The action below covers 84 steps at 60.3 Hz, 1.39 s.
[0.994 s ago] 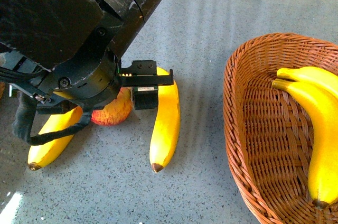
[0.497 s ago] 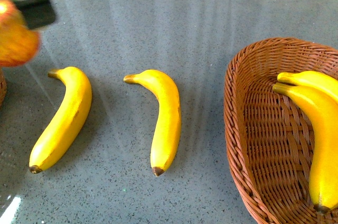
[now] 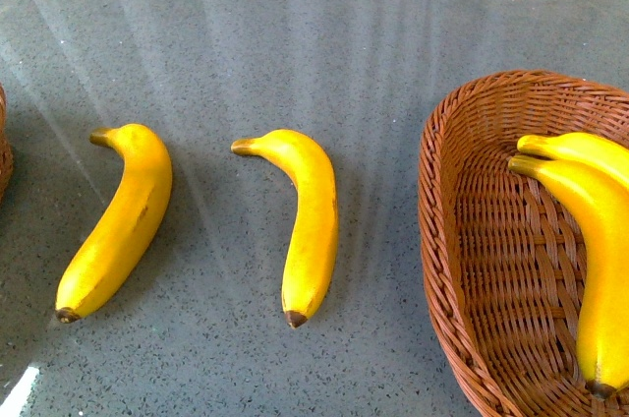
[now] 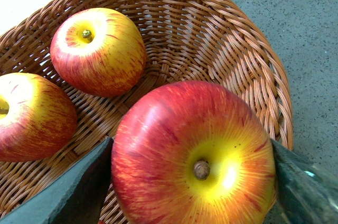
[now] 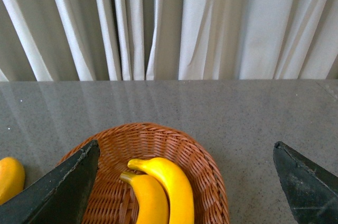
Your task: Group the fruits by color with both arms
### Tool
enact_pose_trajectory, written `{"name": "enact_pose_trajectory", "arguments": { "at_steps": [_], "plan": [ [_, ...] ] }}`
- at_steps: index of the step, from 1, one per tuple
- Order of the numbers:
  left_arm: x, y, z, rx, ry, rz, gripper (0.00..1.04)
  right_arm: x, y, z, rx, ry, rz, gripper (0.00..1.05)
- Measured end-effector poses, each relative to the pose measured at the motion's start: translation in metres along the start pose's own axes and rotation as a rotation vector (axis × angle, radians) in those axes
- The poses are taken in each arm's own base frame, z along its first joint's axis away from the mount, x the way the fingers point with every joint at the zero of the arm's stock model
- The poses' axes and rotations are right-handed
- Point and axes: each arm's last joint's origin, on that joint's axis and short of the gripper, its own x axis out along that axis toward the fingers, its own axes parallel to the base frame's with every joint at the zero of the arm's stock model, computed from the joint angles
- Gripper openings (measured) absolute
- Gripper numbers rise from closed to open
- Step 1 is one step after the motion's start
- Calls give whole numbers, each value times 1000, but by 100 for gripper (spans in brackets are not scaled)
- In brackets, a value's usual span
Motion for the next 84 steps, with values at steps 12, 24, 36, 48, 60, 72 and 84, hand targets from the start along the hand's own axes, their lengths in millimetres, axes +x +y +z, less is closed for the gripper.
{"name": "enact_pose_trajectory", "arguments": {
  "at_steps": [12, 24, 36, 48, 60, 72, 84],
  "plan": [
    [-1, -3, 2, -24, -28, -40, 96, 0, 0, 0, 0, 0, 0, 96],
    [-26, 0, 10, -67, -110, -132, 96, 0, 0, 0, 0, 0, 0, 96],
    [-57, 25, 10, 71, -386, -603, 77, 0, 0, 0, 0, 0, -1, 96],
    [-76, 72, -11, 306, -662, -660, 26, 0, 0, 0, 0, 0, 2, 96],
    [-85, 91, -30, 327, -668, -652, 2, 0, 0, 0, 0, 0, 2, 96],
    [-91, 101, -40, 329, -668, -652, 2, 0, 0, 0, 0, 0, 2, 96],
    [-91, 111, -55, 333, -660, -650, 2, 0, 0, 0, 0, 0, 2, 96]
  ]
}}
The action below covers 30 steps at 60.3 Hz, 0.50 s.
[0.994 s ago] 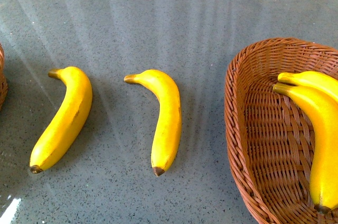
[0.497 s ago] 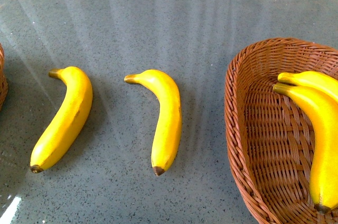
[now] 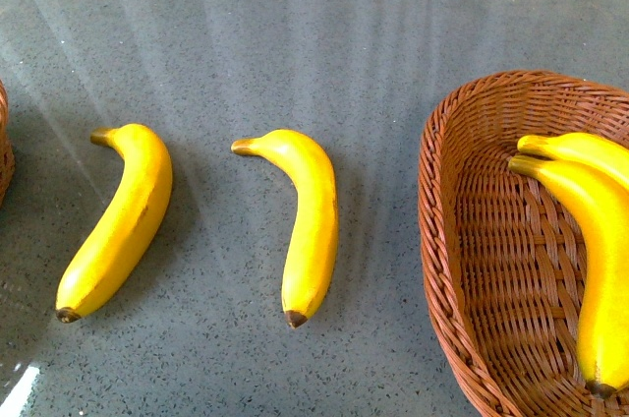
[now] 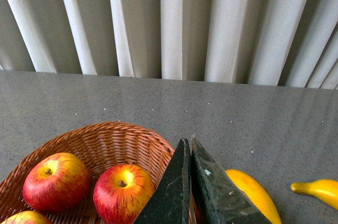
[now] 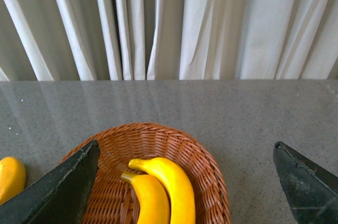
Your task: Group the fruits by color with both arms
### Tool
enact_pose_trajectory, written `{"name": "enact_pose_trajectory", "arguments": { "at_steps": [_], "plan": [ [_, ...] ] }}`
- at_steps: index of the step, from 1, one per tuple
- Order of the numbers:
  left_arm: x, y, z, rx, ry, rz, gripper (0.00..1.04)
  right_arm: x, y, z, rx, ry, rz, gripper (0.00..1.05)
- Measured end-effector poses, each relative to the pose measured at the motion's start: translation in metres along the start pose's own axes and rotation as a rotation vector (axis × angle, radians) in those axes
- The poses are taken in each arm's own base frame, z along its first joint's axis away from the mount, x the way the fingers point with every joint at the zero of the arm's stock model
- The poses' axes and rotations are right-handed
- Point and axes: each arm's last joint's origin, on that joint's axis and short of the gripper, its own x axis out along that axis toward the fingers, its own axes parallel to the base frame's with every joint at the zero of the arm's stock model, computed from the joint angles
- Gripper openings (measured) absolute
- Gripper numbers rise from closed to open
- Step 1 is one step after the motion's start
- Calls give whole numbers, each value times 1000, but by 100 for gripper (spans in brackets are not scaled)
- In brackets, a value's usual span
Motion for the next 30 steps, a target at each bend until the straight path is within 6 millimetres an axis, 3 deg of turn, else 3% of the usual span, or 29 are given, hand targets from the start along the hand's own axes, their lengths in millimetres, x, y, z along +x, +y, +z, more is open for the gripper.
{"name": "enact_pose_trajectory", "arguments": {
  "at_steps": [30],
  "plan": [
    [-23, 0, 8, 0, -30, 0, 2, 0, 0, 0, 0, 0, 0, 96]
  ]
}}
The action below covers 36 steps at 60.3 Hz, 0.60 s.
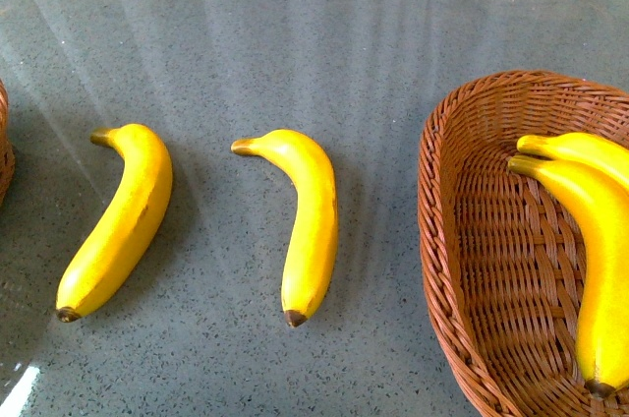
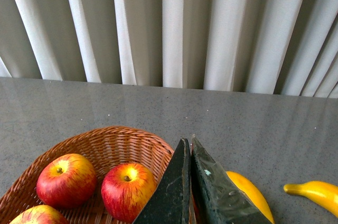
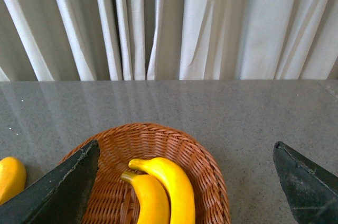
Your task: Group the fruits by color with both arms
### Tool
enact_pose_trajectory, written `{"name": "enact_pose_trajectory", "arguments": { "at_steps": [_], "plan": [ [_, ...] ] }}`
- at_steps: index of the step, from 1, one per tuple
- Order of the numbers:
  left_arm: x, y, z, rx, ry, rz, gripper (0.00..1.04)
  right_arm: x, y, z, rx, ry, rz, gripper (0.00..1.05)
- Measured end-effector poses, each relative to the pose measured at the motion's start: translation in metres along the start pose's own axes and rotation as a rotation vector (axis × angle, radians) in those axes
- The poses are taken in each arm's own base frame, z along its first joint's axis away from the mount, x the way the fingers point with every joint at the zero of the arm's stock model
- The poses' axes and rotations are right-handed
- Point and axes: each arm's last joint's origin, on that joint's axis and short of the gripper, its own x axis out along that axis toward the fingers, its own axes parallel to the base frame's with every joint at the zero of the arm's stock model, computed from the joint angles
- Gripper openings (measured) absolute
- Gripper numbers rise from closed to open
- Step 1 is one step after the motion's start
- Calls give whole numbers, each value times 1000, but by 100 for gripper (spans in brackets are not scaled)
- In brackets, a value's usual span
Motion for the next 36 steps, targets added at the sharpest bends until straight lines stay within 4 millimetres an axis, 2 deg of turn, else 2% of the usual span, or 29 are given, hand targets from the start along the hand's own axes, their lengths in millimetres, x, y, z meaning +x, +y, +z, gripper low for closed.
{"name": "enact_pose_trajectory", "arguments": {
  "at_steps": [36],
  "plan": [
    [-14, 0, 0, 0, -2, 0, 2, 0, 0, 0, 0, 0, 0, 96]
  ]
}}
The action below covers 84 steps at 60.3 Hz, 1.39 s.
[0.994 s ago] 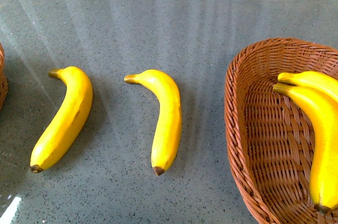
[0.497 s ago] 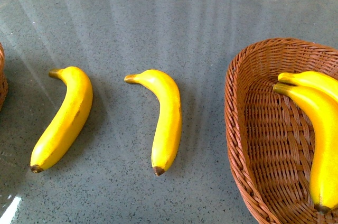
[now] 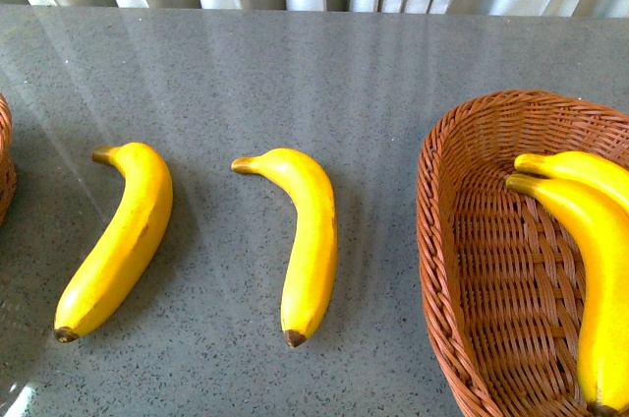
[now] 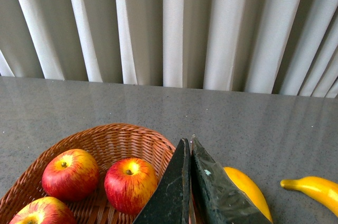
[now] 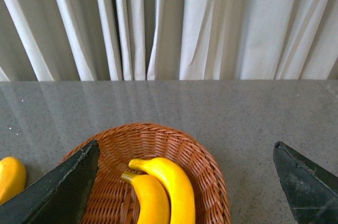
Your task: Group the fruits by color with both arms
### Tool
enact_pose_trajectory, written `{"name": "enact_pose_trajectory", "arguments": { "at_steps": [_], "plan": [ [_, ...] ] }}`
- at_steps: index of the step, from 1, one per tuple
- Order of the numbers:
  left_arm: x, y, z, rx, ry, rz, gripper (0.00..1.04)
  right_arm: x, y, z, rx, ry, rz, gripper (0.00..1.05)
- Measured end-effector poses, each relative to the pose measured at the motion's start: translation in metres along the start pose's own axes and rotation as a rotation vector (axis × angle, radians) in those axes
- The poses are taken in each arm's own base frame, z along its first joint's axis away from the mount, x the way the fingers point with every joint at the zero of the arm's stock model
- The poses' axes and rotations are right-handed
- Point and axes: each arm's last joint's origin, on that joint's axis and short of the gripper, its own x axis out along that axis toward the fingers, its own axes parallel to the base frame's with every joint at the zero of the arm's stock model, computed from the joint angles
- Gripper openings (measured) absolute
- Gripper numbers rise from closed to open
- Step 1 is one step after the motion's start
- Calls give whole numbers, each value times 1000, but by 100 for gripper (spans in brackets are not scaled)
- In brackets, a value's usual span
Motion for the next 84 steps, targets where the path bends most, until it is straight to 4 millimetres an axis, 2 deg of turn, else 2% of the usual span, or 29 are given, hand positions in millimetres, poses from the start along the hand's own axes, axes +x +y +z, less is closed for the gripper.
{"name": "enact_pose_trajectory", "arguments": {
  "at_steps": [13, 44, 52, 62, 70, 72, 84],
  "plan": [
    [-12, 0, -3, 0, 15, 0, 2, 0, 0, 0, 0, 0, 0, 96],
    [-12, 0, -4, 0, 18, 1, 2, 0, 0, 0, 0, 0, 0, 96],
    [-12, 0, -4, 0, 18, 1, 25, 0, 0, 0, 0, 0, 0, 96],
    [-12, 0, -4, 0, 18, 1, 69, 0, 0, 0, 0, 0, 0, 96],
    [-12, 0, -4, 0, 18, 1, 93, 0, 0, 0, 0, 0, 0, 96],
    [-12, 0, -4, 0, 18, 1, 97, 0, 0, 0, 0, 0, 0, 96],
    [-12, 0, -4, 2, 18, 1, 96, 0, 0, 0, 0, 0, 0, 96]
  ]
}}
